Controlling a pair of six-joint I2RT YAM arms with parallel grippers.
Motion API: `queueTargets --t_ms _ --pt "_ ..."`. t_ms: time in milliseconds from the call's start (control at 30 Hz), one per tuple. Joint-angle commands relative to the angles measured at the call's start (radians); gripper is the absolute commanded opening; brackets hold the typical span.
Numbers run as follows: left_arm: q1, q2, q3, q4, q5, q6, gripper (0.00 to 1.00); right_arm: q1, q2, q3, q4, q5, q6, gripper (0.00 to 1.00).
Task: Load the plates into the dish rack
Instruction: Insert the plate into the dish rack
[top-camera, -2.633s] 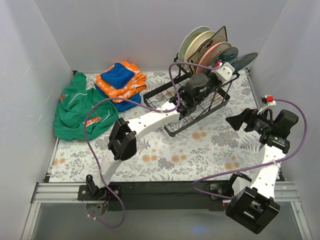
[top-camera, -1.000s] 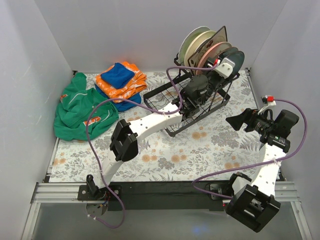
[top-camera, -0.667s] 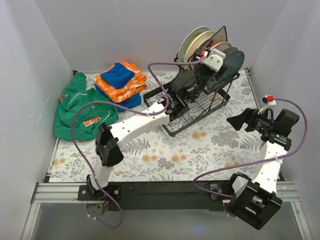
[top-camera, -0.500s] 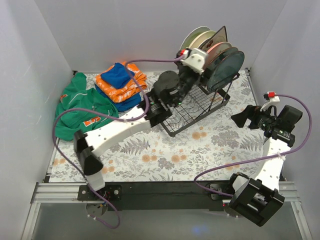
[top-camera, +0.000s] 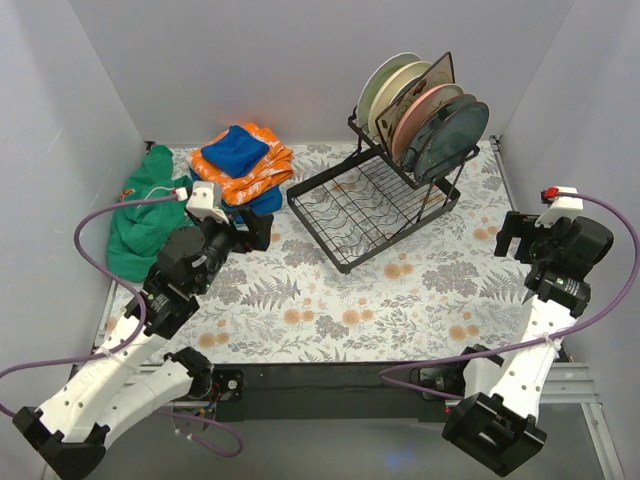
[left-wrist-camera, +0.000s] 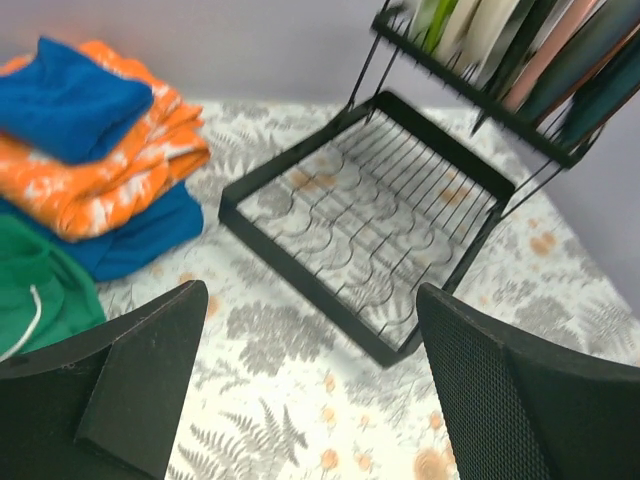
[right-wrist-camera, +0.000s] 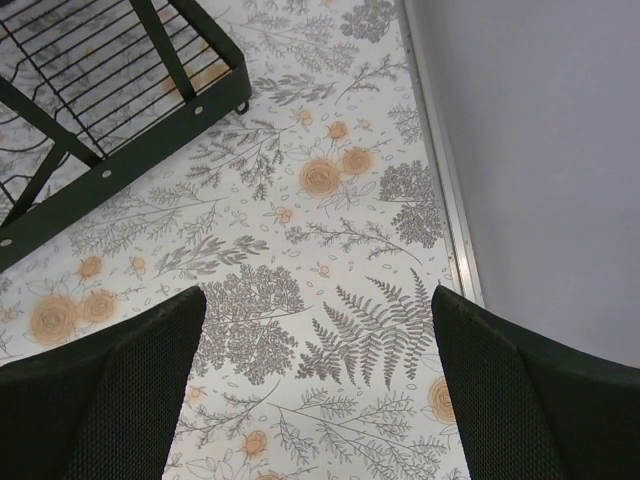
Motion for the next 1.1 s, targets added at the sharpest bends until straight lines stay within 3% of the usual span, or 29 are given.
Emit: queueTargets --t_ms 0,300,1067 --pt "0.008 -0.043 -0.142 -0.055 -0.053 -0.009 0.85 -0.005 -0.042 0.012 0.021 0.059 0.048 0.98" --pt "0.009 -0.131 -0.204 -0.052 -0.035 -0.077 0.85 -0.005 -0.163 -0.078 0.093 0.206 0.077 0.96" --pt "0.009 -0.174 -0.207 -0.108 -0.079 -0.13 0.85 -0.005 -0.199 -0.121 0.11 0.21 0.083 0.95"
